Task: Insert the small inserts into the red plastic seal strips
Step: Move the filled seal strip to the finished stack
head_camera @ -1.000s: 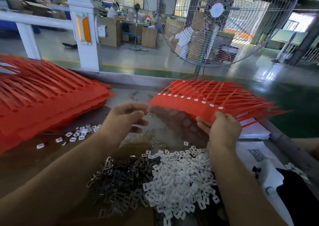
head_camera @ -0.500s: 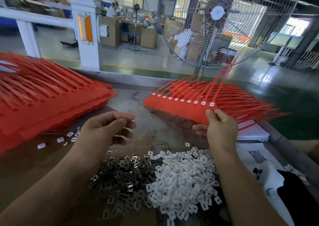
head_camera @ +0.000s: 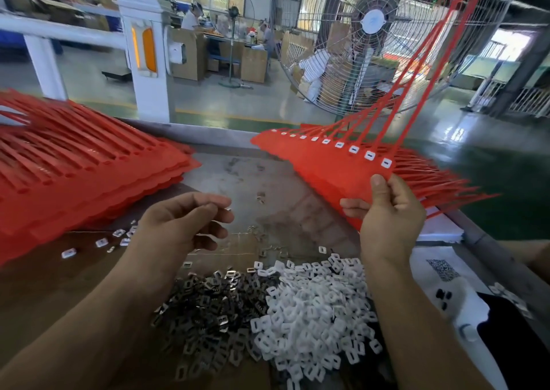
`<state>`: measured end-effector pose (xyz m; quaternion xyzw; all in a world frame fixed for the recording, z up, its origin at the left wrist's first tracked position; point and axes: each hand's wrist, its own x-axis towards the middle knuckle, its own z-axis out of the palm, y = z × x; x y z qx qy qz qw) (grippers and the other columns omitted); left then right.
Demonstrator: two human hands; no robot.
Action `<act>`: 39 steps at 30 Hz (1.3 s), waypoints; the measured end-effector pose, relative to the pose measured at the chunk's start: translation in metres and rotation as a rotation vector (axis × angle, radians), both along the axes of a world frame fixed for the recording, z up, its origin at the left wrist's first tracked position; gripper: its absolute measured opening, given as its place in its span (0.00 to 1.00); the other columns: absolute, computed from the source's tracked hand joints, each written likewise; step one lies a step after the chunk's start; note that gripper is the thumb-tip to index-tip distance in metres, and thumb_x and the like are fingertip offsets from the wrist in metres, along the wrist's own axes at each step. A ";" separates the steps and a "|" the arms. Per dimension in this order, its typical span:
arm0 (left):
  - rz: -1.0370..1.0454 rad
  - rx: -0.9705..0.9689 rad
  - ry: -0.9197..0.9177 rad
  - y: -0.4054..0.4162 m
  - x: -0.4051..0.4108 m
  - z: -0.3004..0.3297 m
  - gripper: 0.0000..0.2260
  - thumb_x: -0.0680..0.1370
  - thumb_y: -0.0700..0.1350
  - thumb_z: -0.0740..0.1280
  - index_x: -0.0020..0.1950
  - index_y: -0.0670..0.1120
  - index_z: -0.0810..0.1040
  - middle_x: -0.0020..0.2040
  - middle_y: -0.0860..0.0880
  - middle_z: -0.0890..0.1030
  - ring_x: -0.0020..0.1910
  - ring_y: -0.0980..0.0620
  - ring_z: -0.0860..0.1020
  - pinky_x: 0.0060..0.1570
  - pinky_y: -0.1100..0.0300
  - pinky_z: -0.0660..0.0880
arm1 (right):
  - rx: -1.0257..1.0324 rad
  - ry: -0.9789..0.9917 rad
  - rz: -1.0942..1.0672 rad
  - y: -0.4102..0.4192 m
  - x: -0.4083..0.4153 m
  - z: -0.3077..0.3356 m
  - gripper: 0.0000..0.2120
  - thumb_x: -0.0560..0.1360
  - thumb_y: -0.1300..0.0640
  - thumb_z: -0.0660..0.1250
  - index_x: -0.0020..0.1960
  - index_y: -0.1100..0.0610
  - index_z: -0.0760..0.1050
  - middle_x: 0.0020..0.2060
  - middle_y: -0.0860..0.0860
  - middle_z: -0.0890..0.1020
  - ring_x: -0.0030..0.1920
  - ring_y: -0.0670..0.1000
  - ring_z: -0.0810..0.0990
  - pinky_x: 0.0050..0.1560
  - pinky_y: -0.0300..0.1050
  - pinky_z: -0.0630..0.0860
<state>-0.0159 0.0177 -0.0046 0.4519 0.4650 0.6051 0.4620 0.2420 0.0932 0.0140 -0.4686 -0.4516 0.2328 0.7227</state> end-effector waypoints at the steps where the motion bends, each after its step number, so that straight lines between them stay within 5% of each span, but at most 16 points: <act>1: -0.004 -0.002 0.006 0.000 0.000 -0.001 0.10 0.82 0.38 0.63 0.51 0.43 0.85 0.47 0.41 0.85 0.39 0.49 0.81 0.35 0.61 0.78 | -0.004 0.031 -0.010 0.001 0.001 -0.002 0.12 0.85 0.60 0.62 0.46 0.50 0.79 0.33 0.42 0.83 0.29 0.53 0.85 0.27 0.41 0.80; 8: -0.019 0.003 0.008 0.000 0.004 -0.001 0.11 0.82 0.38 0.63 0.50 0.44 0.86 0.47 0.42 0.86 0.38 0.50 0.81 0.35 0.62 0.78 | -0.244 0.330 0.065 0.015 0.006 -0.018 0.13 0.86 0.66 0.56 0.46 0.57 0.72 0.42 0.58 0.82 0.35 0.56 0.88 0.35 0.44 0.84; 16: 0.008 -0.037 0.008 -0.001 0.003 -0.001 0.09 0.81 0.37 0.63 0.53 0.40 0.84 0.47 0.41 0.86 0.38 0.50 0.81 0.37 0.58 0.76 | -0.329 0.315 0.307 0.011 -0.014 -0.018 0.11 0.85 0.66 0.58 0.45 0.58 0.70 0.40 0.61 0.82 0.37 0.59 0.88 0.33 0.44 0.83; 20: -0.113 -0.249 -0.173 0.008 0.014 0.000 0.09 0.80 0.40 0.66 0.56 0.38 0.82 0.52 0.39 0.85 0.40 0.49 0.83 0.34 0.60 0.80 | -0.321 0.367 0.410 0.001 -0.023 -0.013 0.09 0.86 0.65 0.58 0.49 0.62 0.74 0.36 0.60 0.86 0.38 0.59 0.89 0.34 0.44 0.83; 24: -0.256 -0.454 -0.276 0.048 0.038 0.012 0.17 0.81 0.50 0.67 0.61 0.38 0.78 0.56 0.40 0.84 0.52 0.45 0.84 0.43 0.56 0.83 | -0.310 0.325 0.436 -0.006 -0.030 -0.009 0.09 0.86 0.65 0.59 0.48 0.60 0.74 0.34 0.56 0.86 0.37 0.57 0.88 0.33 0.43 0.83; 26: -0.262 -0.427 -0.387 0.071 0.054 0.020 0.15 0.83 0.50 0.65 0.60 0.40 0.76 0.57 0.40 0.82 0.55 0.45 0.82 0.47 0.55 0.81 | -0.321 0.294 0.439 -0.009 -0.033 -0.010 0.08 0.85 0.65 0.60 0.49 0.58 0.74 0.32 0.53 0.86 0.35 0.55 0.88 0.31 0.44 0.82; 29: -0.123 -0.380 -0.622 0.097 0.075 0.027 0.07 0.85 0.41 0.60 0.53 0.41 0.76 0.45 0.42 0.82 0.42 0.49 0.82 0.38 0.57 0.81 | -0.342 0.212 0.443 -0.013 -0.035 -0.013 0.10 0.85 0.64 0.61 0.47 0.56 0.74 0.33 0.56 0.86 0.32 0.55 0.86 0.29 0.45 0.79; 31: -0.061 -0.335 -0.695 0.105 0.081 0.028 0.11 0.84 0.35 0.57 0.46 0.42 0.75 0.37 0.45 0.80 0.35 0.52 0.79 0.29 0.61 0.80 | -0.328 0.172 0.435 -0.016 -0.035 -0.013 0.11 0.85 0.62 0.61 0.45 0.55 0.75 0.35 0.61 0.86 0.30 0.54 0.85 0.24 0.41 0.76; 33: -0.045 -0.270 -0.743 0.109 0.081 0.028 0.12 0.83 0.33 0.57 0.43 0.43 0.74 0.34 0.47 0.81 0.32 0.53 0.79 0.29 0.62 0.80 | -0.263 0.127 0.422 -0.018 -0.036 -0.013 0.11 0.84 0.63 0.61 0.44 0.55 0.74 0.31 0.55 0.84 0.29 0.54 0.85 0.23 0.40 0.75; 39: -0.094 -0.070 -0.743 0.101 0.066 0.040 0.12 0.83 0.35 0.58 0.46 0.46 0.77 0.38 0.51 0.84 0.35 0.56 0.83 0.35 0.63 0.81 | -0.125 0.020 0.446 -0.023 -0.045 -0.010 0.11 0.85 0.64 0.60 0.45 0.56 0.73 0.28 0.49 0.82 0.28 0.54 0.85 0.26 0.42 0.78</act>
